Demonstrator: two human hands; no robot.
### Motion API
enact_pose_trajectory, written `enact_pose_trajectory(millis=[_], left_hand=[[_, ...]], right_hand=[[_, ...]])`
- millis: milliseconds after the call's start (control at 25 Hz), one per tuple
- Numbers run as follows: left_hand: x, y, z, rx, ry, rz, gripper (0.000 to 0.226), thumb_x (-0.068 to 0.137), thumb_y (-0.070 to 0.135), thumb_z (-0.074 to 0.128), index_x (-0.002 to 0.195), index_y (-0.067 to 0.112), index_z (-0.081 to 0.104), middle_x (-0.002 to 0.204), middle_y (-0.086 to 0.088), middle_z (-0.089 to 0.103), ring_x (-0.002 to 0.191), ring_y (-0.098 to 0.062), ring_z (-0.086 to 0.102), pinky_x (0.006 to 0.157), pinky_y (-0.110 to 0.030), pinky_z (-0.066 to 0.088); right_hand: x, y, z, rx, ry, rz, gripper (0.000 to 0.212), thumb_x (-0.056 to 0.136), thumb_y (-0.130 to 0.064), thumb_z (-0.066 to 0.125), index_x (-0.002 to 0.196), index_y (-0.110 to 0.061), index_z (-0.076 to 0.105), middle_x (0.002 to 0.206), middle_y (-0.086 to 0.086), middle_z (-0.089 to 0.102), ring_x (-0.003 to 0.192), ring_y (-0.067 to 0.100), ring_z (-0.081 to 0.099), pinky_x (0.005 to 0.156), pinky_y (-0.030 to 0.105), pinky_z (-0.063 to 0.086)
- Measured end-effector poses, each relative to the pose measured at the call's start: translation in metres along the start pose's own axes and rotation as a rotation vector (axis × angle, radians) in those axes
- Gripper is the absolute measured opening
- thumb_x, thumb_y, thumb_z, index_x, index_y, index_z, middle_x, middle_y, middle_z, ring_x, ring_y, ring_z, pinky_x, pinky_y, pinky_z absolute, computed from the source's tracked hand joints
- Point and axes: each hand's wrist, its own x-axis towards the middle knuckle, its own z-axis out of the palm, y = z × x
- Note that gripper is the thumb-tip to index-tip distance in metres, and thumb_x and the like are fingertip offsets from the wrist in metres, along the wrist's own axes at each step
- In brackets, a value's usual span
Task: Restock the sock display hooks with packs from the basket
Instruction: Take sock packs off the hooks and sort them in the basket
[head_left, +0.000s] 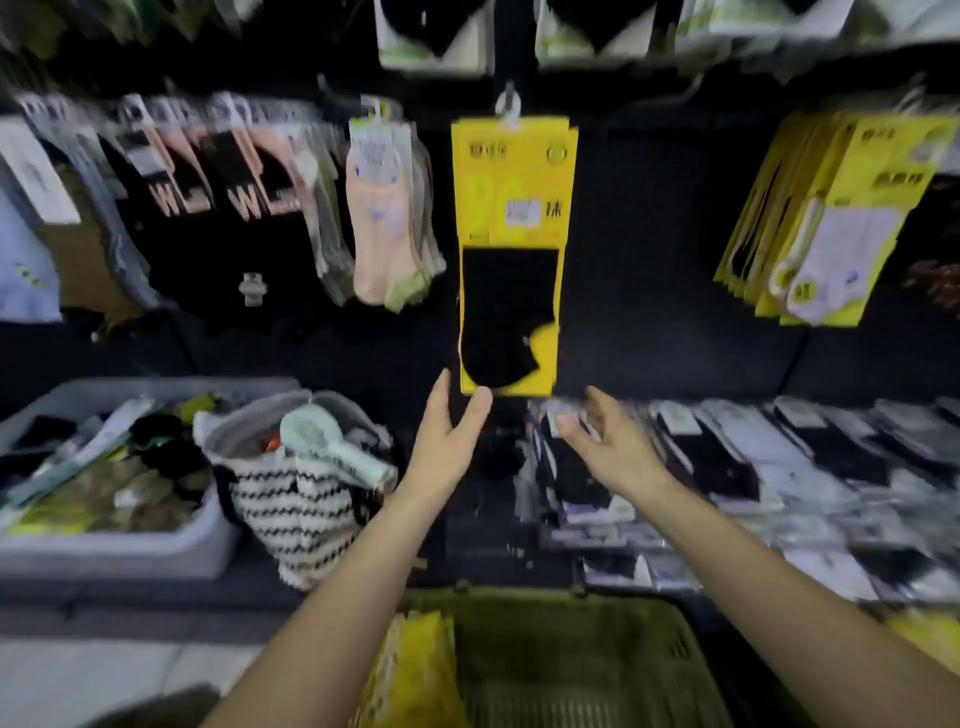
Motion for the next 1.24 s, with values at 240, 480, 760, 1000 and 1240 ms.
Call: enact_pose_trajectory(millis=[240,480,760,1000,1240], left_hand=[[-0.14,-0.151,-0.005,0.192,-0.123,-0.396,0.059,0.09,0.024,0.059,0.141,0.006,0.034,0.14,-0.005,0.043,0.132,-0.02,0.039,0.102,-0.022,0.033],[-0.172,-0.224,-0.041,0.477,-0.184,-0.649,0.041,0.095,0.014,0.051,0.134,0.0,0.045,0.14,-0.017,0.046,0.128,-0.028,0.045,0.091,-0.026,0.04],[-0.201,-0.251,-0.056,0.524,-0.229,-0.794,0.039,0.096,0.012,0.048,0.134,0.003,0.047,0.138,-0.012,0.05,0.127,-0.023,0.045,0.095,-0.023,0.036],[-0.214,-0.254,-0.047,0.572,-0.431,-0.989,0.016,0.094,0.014,0.052,0.106,0.007,0.061,0.092,0.002,0.056,0.071,0.0,0.049,0.057,-0.011,0.04],[-0.212,-0.258,-0.047,0.604,-0.422,-0.971,0.033,0.093,0.005,0.048,0.125,0.006,0.053,0.119,-0.007,0.054,0.091,-0.012,0.049,0.068,-0.018,0.037]], right_hand=[[-0.081,0.1,0.079,-0.076,-0.264,0.236,0.058,0.09,-0.032,0.059,0.138,-0.007,0.039,0.14,0.014,0.047,0.127,0.027,0.048,0.106,0.04,0.039],[-0.138,0.164,0.164,-0.391,-0.689,0.248,0.046,0.086,-0.033,0.064,0.125,-0.011,0.054,0.126,0.01,0.059,0.114,0.025,0.056,0.085,0.026,0.042],[-0.175,0.254,0.158,-0.636,-0.716,0.551,0.074,0.084,-0.029,0.067,0.147,-0.018,0.03,0.152,0.007,0.033,0.135,0.028,0.037,0.107,0.036,0.038],[-0.186,0.26,0.182,-0.687,-0.761,0.483,0.069,0.083,-0.037,0.066,0.143,-0.028,0.031,0.147,0.005,0.039,0.132,0.029,0.039,0.106,0.043,0.037],[-0.205,0.257,0.211,-0.665,-0.832,0.314,0.037,0.09,-0.027,0.055,0.127,-0.026,0.053,0.13,0.005,0.051,0.119,0.024,0.048,0.095,0.034,0.038]])
